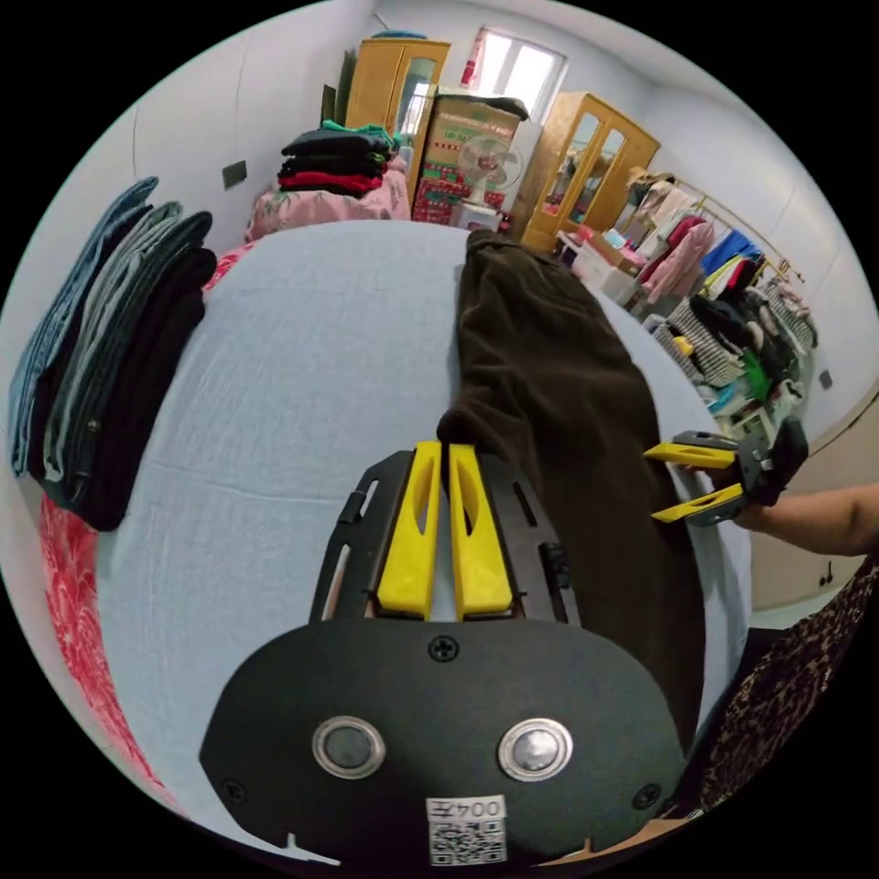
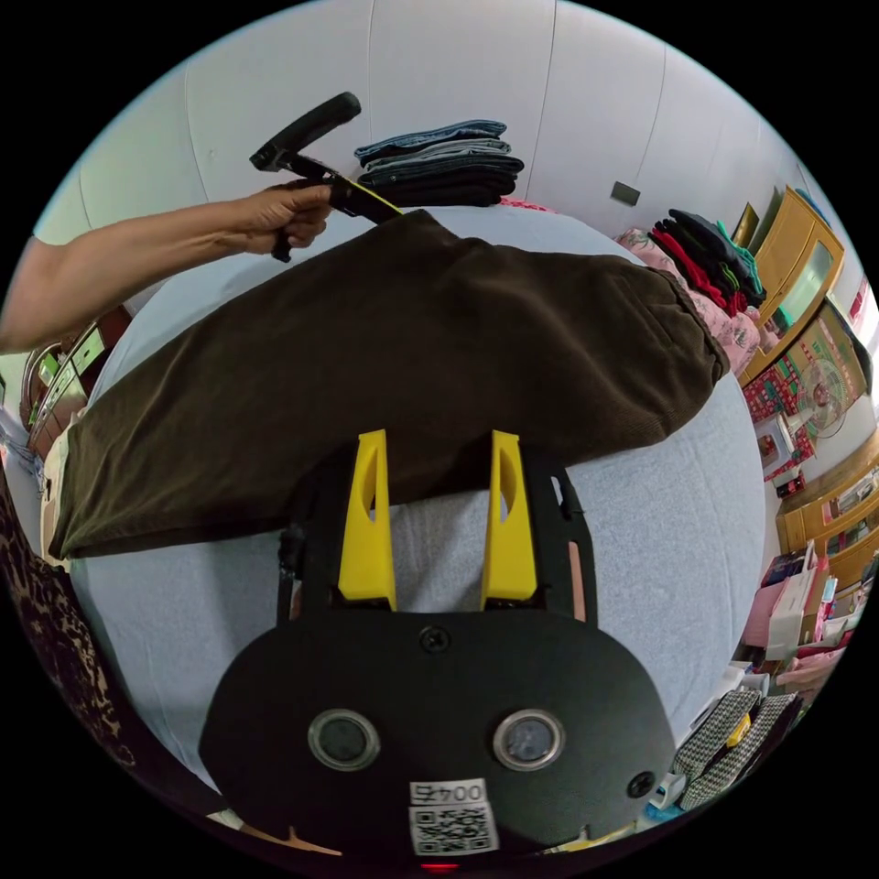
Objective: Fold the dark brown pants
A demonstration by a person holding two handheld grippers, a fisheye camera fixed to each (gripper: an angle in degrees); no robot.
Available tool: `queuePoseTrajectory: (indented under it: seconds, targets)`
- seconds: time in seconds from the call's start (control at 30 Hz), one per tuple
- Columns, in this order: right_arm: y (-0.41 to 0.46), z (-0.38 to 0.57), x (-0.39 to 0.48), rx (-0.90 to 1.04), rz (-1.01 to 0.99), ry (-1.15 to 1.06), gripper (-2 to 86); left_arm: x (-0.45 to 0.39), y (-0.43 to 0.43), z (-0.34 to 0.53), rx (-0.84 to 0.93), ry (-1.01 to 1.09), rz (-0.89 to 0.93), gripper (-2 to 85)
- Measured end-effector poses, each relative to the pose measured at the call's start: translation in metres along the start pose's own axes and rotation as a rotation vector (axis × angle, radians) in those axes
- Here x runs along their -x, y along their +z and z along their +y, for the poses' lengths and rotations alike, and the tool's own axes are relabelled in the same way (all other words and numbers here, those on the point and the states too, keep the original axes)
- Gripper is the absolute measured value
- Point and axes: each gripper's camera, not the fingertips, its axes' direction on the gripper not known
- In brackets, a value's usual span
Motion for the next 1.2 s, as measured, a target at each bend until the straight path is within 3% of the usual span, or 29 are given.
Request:
queuePoseTrajectory:
  seconds: [0.33, 0.43, 0.5, 0.57, 0.63, 0.83, 0.97, 1.07, 1.2]
  targets:
    - [0.008, 0.003, -0.015, -0.001, -0.004, 0.002, 16.0, 0.051, 0.027, 0.006, 0.089, -0.068, 0.151, 1.4]
    - [0.010, 0.005, -0.021, -0.001, -0.004, 0.003, 16.0, 0.056, 0.010, 0.008, 0.105, -0.146, 0.068, 0.9]
    - [0.010, 0.007, -0.024, -0.001, -0.004, 0.003, 16.0, 0.052, -0.015, 0.013, 0.040, -0.199, 0.002, 0.7]
    - [0.011, 0.010, -0.027, -0.001, -0.003, 0.003, 16.0, 0.018, -0.051, 0.017, -0.175, -0.182, 0.027, 0.7]
    - [0.012, 0.013, -0.032, -0.001, -0.002, 0.003, 16.0, -0.018, -0.049, 0.011, -0.215, -0.106, 0.042, 1.0]
    - [0.014, 0.024, -0.045, -0.001, 0.000, 0.002, 16.0, -0.039, 0.041, 0.014, -0.007, -0.205, -0.034, 2.8]
    - [0.014, 0.033, -0.056, -0.004, -0.008, 0.007, 15.6, -0.027, 0.044, 0.027, -0.058, -0.307, -0.030, 1.7]
    - [0.009, 0.043, -0.079, -0.031, -0.074, 0.122, 13.4, -0.030, 0.046, 0.031, -0.059, -0.305, -0.053, 1.3]
    - [-0.013, 0.062, -0.150, -0.142, -0.306, 0.322, 13.7, -0.026, 0.048, 0.038, -0.067, -0.321, -0.016, 1.0]
